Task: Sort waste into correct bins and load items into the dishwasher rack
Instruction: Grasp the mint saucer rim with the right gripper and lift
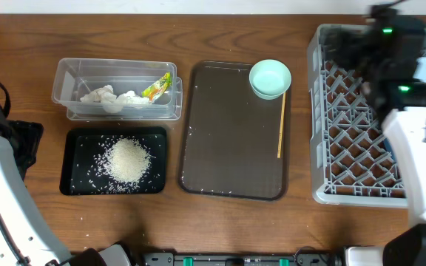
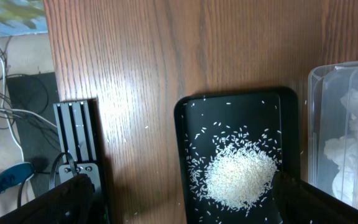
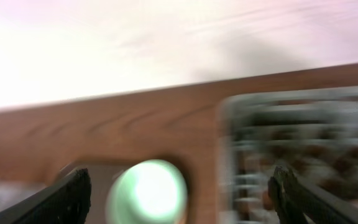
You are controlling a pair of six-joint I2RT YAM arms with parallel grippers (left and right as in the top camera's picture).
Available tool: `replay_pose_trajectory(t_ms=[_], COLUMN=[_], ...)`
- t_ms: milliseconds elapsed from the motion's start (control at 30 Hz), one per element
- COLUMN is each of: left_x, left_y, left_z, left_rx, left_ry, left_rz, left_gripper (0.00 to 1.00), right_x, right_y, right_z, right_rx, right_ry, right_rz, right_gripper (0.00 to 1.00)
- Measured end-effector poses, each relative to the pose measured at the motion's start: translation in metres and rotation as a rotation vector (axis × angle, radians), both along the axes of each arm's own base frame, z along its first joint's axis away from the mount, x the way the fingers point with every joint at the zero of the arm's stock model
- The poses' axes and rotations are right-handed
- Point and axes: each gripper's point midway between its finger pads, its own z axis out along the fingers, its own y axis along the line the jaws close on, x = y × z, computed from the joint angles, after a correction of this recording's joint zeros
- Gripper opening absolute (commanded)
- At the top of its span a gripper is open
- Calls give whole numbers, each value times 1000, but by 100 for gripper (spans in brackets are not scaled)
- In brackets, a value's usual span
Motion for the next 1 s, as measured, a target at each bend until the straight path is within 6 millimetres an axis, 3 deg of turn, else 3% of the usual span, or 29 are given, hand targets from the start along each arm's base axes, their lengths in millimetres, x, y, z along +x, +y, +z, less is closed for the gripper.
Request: replay_pose_trajectory(t_ms=[100, 200, 267, 367, 500, 733, 800, 867, 900, 1000], left_x=[0, 0, 0, 0, 0, 0, 0, 0, 0, 0], left_y=[0, 0, 0, 0, 0, 0, 0, 0, 0, 0], left_z=[0, 0, 0, 0, 0, 0, 0, 0, 0, 0], left_rx=[0, 0, 0, 0, 0, 0, 0, 0, 0, 0], left_ry=[0, 0, 0, 0, 0, 0, 0, 0, 0, 0], left_rz=[0, 0, 0, 0, 0, 0, 0, 0, 0, 0], left_gripper=[94, 94, 94, 94, 94, 94, 94, 94, 94, 94], right_x=[-6, -11, -13, -17, -22, -20, -19, -19, -20, -22], right_y=[62, 110, 134, 157, 170, 161, 157, 155, 154, 154], right_z=[-20, -57, -90, -138, -185, -211, -213, -216, -218, -225], right_rx=[-62, -171, -262, -395, -534, -648, -655, -661, -663, -657], right_ry=[19, 61, 101, 155, 204, 236, 239, 250, 255, 274], right_rz=[179, 298, 327, 369, 392, 333, 322, 322, 325, 331], right_gripper=[92, 94, 99, 98, 96, 93, 84, 61, 55, 43])
